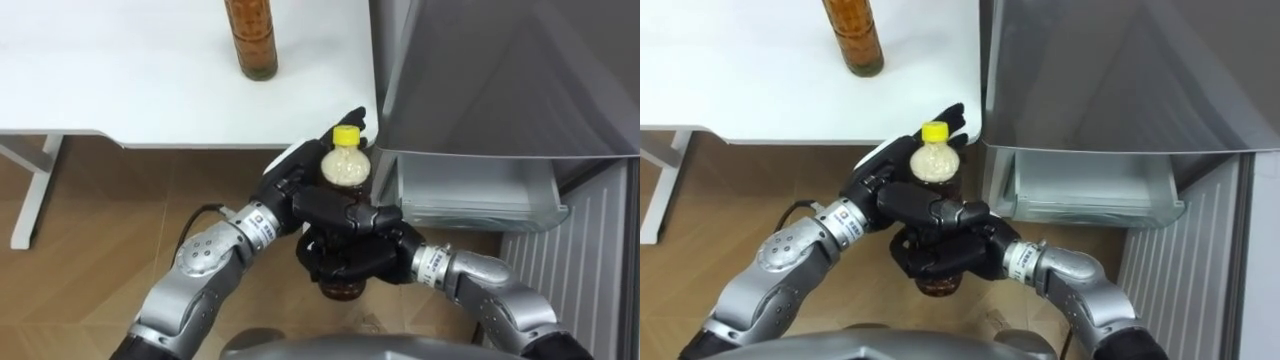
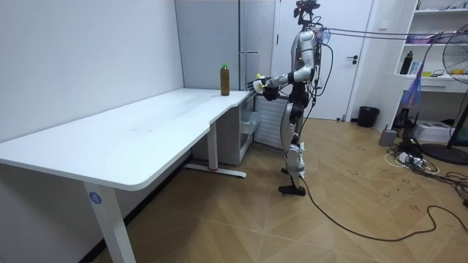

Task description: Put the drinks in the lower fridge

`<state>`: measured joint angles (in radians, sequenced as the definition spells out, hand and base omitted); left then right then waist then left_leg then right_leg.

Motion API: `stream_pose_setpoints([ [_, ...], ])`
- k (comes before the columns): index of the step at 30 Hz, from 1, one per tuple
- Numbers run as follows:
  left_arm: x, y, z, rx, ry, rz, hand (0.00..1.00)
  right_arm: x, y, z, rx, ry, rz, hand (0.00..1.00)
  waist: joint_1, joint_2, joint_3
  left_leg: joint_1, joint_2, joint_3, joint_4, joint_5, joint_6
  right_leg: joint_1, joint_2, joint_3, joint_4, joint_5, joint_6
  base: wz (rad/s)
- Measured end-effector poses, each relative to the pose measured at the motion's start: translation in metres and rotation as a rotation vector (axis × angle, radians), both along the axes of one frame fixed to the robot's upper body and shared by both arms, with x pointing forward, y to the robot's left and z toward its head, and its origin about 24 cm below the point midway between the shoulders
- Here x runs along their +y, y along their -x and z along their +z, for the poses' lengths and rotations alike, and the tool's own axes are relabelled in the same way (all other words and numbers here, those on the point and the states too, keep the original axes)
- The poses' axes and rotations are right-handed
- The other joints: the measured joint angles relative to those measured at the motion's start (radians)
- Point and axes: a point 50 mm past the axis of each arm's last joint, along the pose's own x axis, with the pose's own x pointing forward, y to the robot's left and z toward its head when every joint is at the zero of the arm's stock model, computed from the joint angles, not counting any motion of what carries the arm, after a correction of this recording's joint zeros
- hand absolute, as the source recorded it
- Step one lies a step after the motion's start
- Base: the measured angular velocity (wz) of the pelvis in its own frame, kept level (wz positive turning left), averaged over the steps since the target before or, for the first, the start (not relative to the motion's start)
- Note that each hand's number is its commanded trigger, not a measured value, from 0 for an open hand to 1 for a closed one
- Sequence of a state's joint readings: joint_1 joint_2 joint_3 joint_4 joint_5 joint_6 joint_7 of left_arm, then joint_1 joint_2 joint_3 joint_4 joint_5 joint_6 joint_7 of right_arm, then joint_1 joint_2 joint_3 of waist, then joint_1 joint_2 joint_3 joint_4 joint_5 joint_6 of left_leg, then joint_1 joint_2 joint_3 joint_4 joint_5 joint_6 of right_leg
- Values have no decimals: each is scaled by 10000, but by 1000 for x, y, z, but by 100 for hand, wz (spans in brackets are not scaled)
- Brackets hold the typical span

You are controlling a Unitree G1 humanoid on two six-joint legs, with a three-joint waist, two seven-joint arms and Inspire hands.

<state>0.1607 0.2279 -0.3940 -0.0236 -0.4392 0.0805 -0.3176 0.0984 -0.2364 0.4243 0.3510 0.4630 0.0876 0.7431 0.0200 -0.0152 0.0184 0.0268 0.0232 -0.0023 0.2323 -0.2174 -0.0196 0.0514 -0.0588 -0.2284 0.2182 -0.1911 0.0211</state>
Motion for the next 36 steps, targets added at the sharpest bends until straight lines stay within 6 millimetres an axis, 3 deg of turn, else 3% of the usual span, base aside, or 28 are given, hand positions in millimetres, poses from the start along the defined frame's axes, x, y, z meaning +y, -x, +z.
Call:
stream_pose_setpoints([
  [8, 0, -1, 2, -140, -9, 77, 0, 0, 0, 0, -3, 1, -5, 100, -8, 1, 1, -12, -1, -11, -1, 0, 0, -11, 1, 6, -9, 0, 0, 0],
  [18, 2, -12, 24, -1323, 133, 226, 0, -1, 0, 0, -31, -12, -18, 100, -21, -15, -3, 22, -8, -123, 19, 1, -1, 156, 26, -37, -153, 11, -12, 2],
  [28, 5, -18, 69, -3414, 713, 367, 0, -1, 2, -2, -84, 319, 182, 100, -15, 51, -21, 152, 7, -56, -137, 0, -1, 201, 47, 23, -131, 11, -12, -2],
  [36, 15, -23, 79, -3887, 712, 799, 0, -4, 5, -4, -24, 476, 183, 100, 149, 91, -45, 166, 21, -26, -113, 1, -1, 201, 45, -5, -131, 13, -14, 0],
])
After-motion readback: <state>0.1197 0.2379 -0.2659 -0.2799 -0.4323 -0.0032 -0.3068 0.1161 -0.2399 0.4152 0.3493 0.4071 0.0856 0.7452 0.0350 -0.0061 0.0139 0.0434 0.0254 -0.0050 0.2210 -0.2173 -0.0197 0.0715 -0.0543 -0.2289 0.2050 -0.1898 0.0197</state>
